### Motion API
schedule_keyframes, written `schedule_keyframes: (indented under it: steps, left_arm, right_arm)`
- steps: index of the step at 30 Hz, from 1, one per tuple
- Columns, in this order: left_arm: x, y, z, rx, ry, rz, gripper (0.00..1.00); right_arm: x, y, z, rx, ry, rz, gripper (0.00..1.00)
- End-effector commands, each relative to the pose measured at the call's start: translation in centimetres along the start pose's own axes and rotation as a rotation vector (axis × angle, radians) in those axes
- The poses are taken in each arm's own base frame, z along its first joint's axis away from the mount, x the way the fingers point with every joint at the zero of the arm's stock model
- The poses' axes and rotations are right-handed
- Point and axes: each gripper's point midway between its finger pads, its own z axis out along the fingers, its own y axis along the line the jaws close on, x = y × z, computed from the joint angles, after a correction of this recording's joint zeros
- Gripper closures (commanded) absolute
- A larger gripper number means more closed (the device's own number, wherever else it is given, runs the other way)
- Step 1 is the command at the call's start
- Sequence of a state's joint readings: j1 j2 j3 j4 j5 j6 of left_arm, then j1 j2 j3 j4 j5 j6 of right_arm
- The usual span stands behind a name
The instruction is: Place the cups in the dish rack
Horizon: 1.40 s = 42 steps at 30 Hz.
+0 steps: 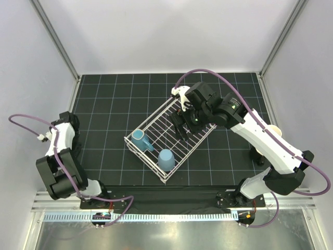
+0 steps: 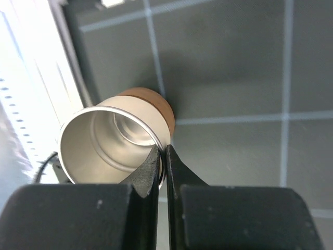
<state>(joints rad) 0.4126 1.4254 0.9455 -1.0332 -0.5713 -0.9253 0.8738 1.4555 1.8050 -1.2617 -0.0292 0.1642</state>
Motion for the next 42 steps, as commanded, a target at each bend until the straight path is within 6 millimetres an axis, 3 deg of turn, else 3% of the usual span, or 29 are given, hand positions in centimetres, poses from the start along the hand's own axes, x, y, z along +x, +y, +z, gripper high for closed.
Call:
schedule_keyframes:
  steps: [1, 5, 9, 12, 18, 19, 20, 21, 22, 24, 27, 30, 31, 35, 42]
  left_arm:
    - [-0.3, -1.9, -3.1, 0.158, 0.031, -0.062, 1.0]
    - [-0.7, -4.9, -7.5, 0.344, -0.001, -0.039, 1.0]
    - [-2.1, -7.3, -14.1, 0.567, -0.075, -0.063, 1.0]
    - [-2.8, -8.5, -18.1, 0.716, -0.097, -0.092, 1.0]
    - [-3.9, -11.3, -28.7, 1.159, -0.044, -0.104, 1.0]
    - [-2.3, -11.9, -31.2, 1.284, 0.036, -0.041, 1.0]
    - [-1.8, -12.2, -32.7, 1.351, 0.064, -0.021, 1.0]
    - [-2.3, -12.8, -35.5, 1.476, 0.064, -0.033, 1.0]
    - [-1.3, -12.9, -37.5, 1.563, 0.104, 0.004, 1.0]
    - [0.1, -12.6, -41.1, 1.725, 0.174, 0.056, 1.0]
    - [1.8, -10.6, -48.3, 2.016, 0.175, 0.176, 1.0]
    - [3.5, -8.7, -51.6, 2.176, 0.243, 0.29, 1.0]
    - [3.9, -7.6, -53.7, 2.278, 0.26, 0.315, 1.0]
    - [6.2, -4.4, -56.9, 2.501, 0.365, 0.413, 1.0]
    - [11.4, -0.5, -58.9, 2.629, 0.489, 0.643, 1.0]
  right_arm:
    - [-0.8, 0.2, -0.4, -0.006, -0.031, 0.01, 0.14]
    - [-0.9, 0.4, -0.4, -0.019, -0.03, 0.013, 0.14]
    - [-1.0, 0.6, -0.4, -0.025, -0.032, 0.016, 0.14]
    - [-1.2, 0.8, -0.5, -0.033, -0.034, 0.019, 0.14]
    - [-1.6, 1.4, -1.1, -0.061, -0.054, 0.043, 0.14]
    - [-1.6, 1.5, -1.2, -0.072, -0.056, 0.047, 0.14]
    - [-1.7, 1.6, -1.2, -0.074, -0.06, 0.052, 0.14]
    - [-1.6, 1.8, -1.3, -0.085, -0.059, 0.055, 0.14]
    - [-1.7, 1.9, -1.3, -0.09, -0.063, 0.058, 0.14]
    - [-2.0, 2.1, -1.6, -0.099, -0.077, 0.068, 0.14]
    - [-2.4, 2.4, -2.3, -0.118, -0.105, 0.081, 0.14]
    - [-3.2, 3.3, -3.0, -0.162, -0.15, 0.086, 0.15]
    - [-3.8, 3.6, -3.8, -0.186, -0.196, 0.083, 0.14]
    - [-5.3, 4.8, -6.2, -0.268, -0.329, 0.06, 0.14]
    - [-7.2, 4.5, -10.1, -0.272, -0.537, 0.059, 0.13]
